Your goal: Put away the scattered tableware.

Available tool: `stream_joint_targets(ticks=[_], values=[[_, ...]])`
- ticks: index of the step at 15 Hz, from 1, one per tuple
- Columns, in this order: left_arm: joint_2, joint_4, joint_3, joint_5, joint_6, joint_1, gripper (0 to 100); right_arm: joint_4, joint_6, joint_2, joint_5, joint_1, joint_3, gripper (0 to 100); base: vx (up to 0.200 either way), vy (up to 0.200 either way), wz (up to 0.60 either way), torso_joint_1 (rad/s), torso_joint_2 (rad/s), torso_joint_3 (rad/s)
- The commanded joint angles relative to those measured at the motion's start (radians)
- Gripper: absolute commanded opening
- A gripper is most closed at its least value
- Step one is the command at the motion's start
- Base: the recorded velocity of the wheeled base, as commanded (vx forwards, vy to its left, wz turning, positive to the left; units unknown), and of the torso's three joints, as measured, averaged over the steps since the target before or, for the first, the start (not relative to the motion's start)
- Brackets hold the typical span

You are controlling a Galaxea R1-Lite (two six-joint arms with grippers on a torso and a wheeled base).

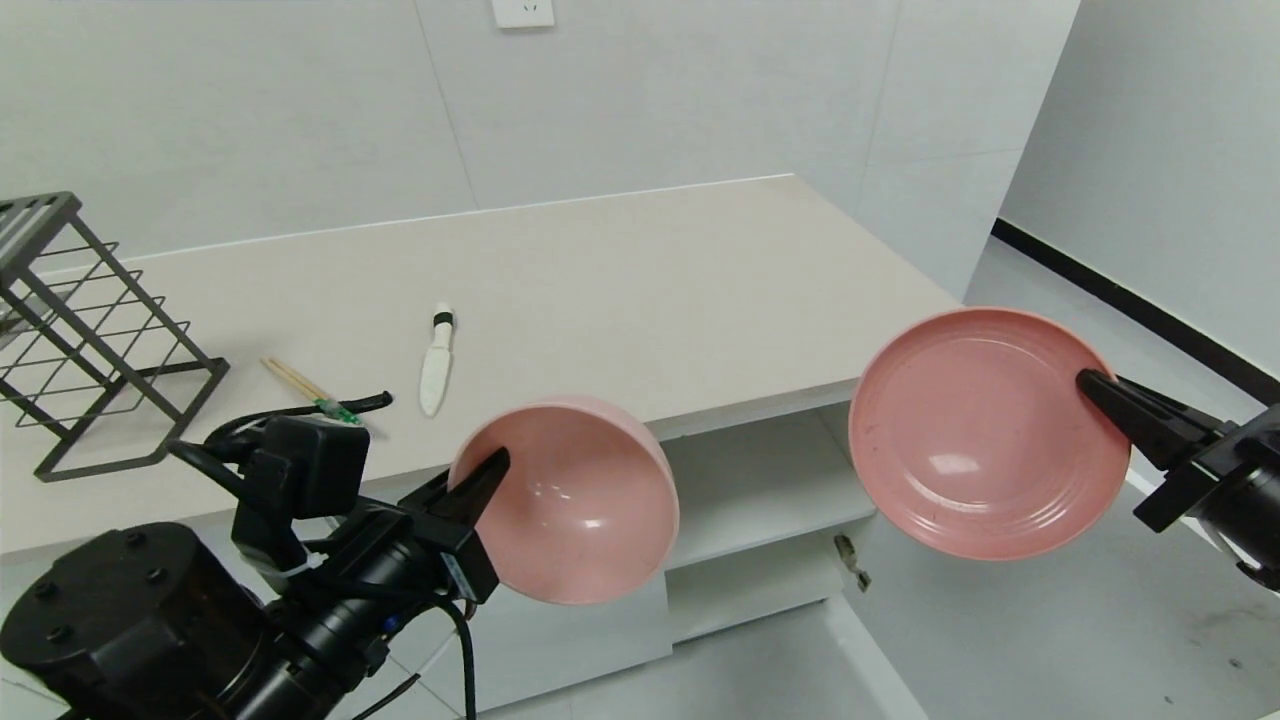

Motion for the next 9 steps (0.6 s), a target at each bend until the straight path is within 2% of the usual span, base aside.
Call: stream_joint_targets(ticks=[1,8,9], values=[[-0.001,-0.001,0.009,0.0,0.0,-0.026,0,-0.001,0.0,0.002,0.001,0.0,0.0,0,0.0,0.0,0.0,-0.271,0.52,0.246],[0.009,-0.001,0.013,0.0,0.0,-0.068,0,-0.001,0.0,0.007,0.001,0.0,0.004,0,0.0,0.0,0.0,-0.257,0.49,0.238],[0.013,-0.001,0.013,0.0,0.0,-0.089,0,-0.001,0.0,0.008,0.001,0.0,0.006,0,0.0,0.0,0.0,-0.251,0.47,0.222]])
